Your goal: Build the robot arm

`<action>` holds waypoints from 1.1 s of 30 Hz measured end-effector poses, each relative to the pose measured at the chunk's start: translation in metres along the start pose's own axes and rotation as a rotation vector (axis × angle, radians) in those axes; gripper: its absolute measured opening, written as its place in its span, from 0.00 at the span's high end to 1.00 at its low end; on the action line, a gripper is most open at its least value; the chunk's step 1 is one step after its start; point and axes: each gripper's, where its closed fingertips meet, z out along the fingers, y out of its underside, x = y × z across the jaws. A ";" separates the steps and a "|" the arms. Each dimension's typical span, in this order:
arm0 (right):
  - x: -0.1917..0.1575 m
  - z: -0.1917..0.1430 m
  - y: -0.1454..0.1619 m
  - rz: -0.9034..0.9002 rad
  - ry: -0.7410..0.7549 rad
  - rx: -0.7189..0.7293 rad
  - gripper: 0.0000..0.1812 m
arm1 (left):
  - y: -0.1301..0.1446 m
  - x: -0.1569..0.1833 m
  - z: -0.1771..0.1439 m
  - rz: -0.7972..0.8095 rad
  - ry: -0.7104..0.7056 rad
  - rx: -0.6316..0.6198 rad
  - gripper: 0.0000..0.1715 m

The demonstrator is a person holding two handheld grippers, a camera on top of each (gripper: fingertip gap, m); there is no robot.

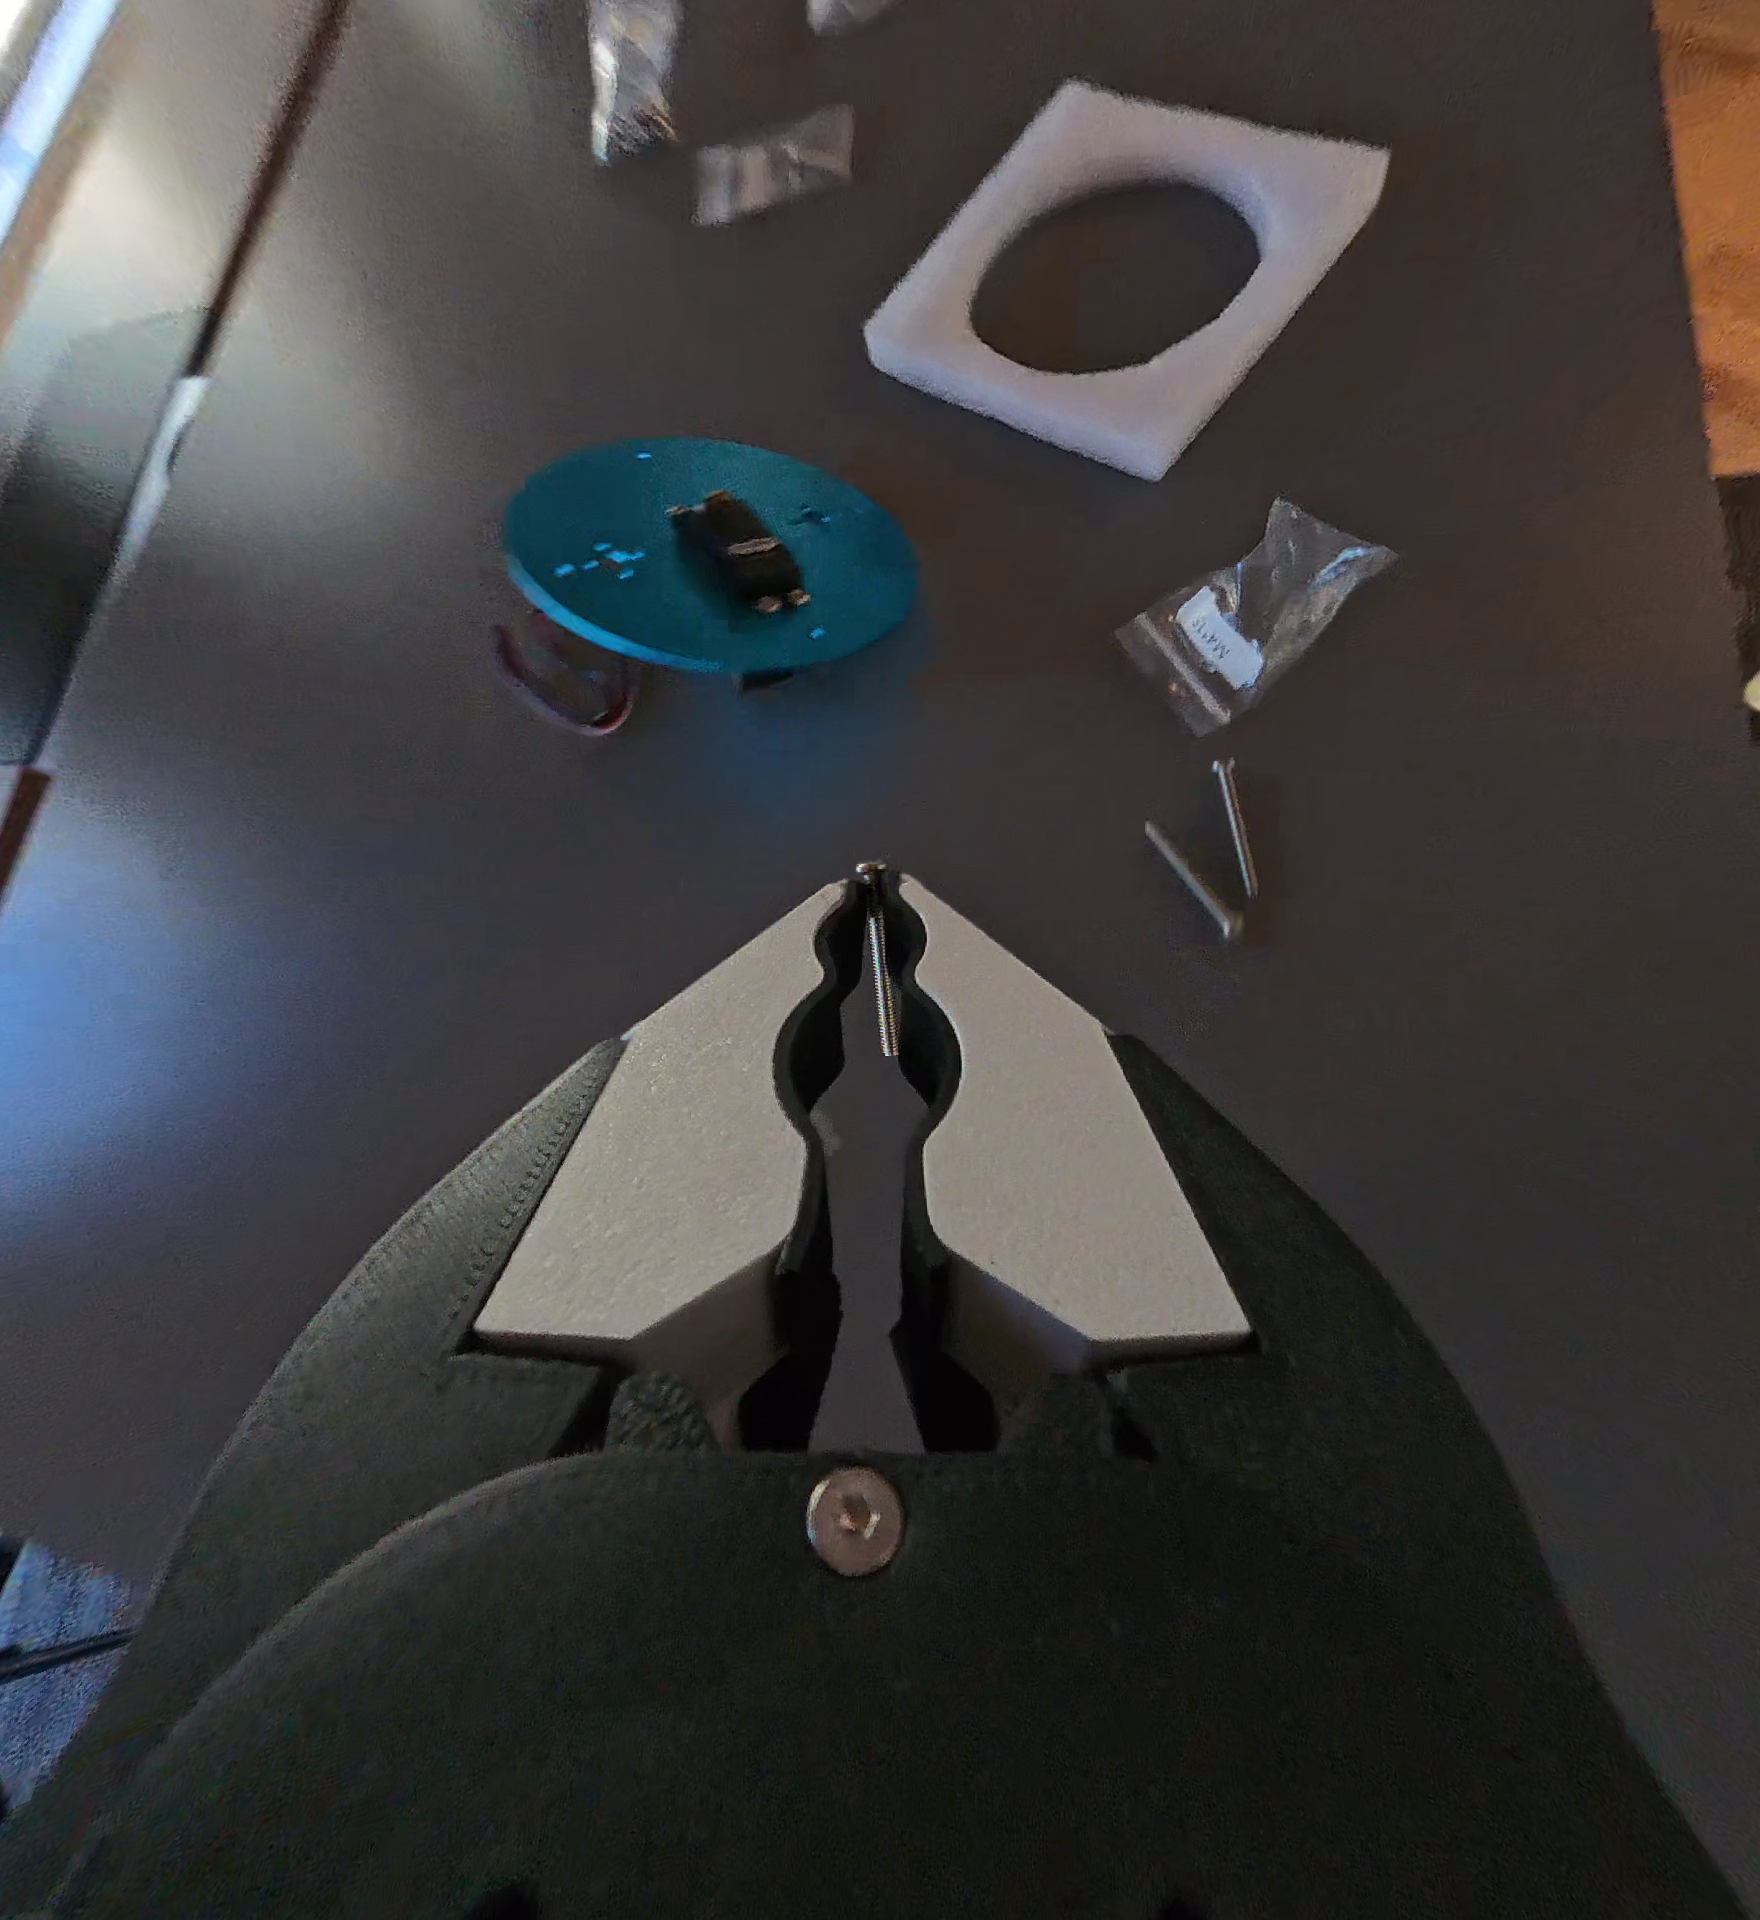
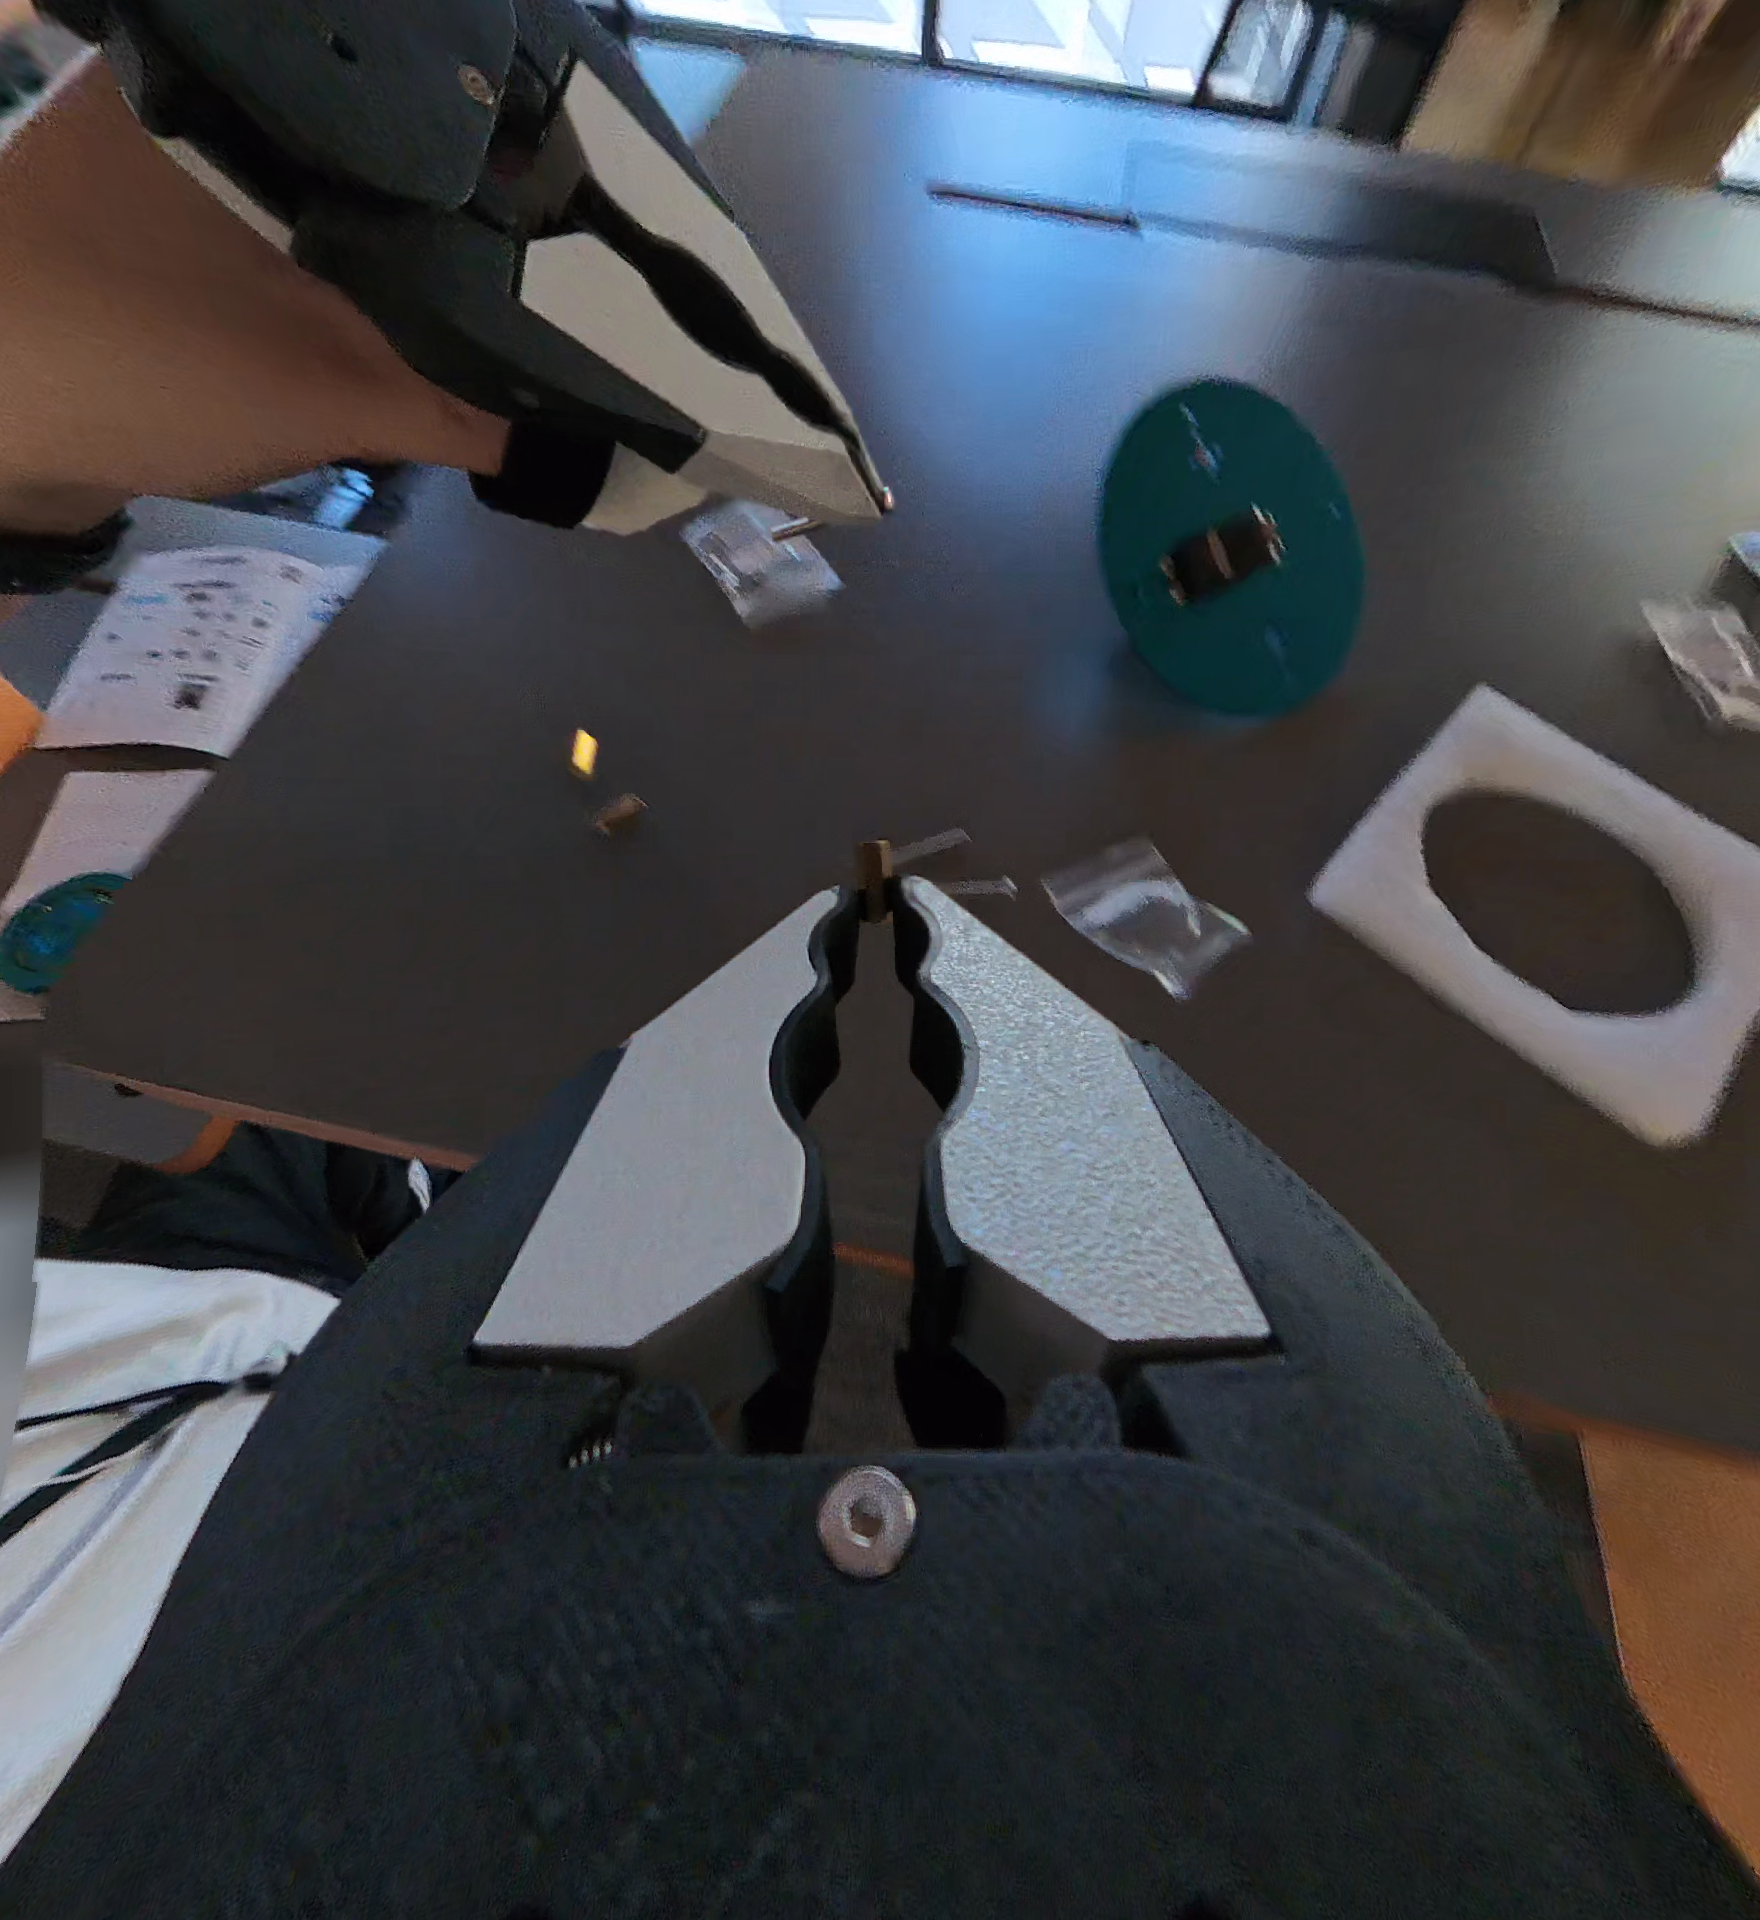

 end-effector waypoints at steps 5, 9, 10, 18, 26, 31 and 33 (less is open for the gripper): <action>-0.105 0.015 -0.048 -0.150 -0.186 0.231 0.97 | 0.070 -0.025 -0.127 -0.046 -0.087 0.117 0.99; -0.236 0.030 -0.061 -0.271 -0.450 0.334 0.97 | 0.207 -0.043 -0.231 -0.175 -0.258 0.090 0.99; -0.270 0.036 -0.059 -0.299 -0.521 0.338 0.97 | 0.251 -0.044 -0.253 -0.220 -0.307 0.065 0.99; -0.493 0.148 0.016 -0.455 -0.896 0.178 0.98 | 0.597 0.024 -0.309 -0.646 -0.501 -0.097 0.99; -0.608 0.345 0.174 -0.480 -0.977 -0.082 0.97 | 0.802 0.012 -0.276 -0.890 -0.587 -0.238 0.99; -0.638 0.429 0.250 -0.434 -1.007 -0.231 0.97 | 0.862 -0.029 -0.229 -0.956 -0.458 -0.355 0.99; -0.641 0.455 0.263 -0.429 -0.994 -0.248 0.97 | 0.881 -0.043 -0.210 -0.911 -0.416 -0.430 0.99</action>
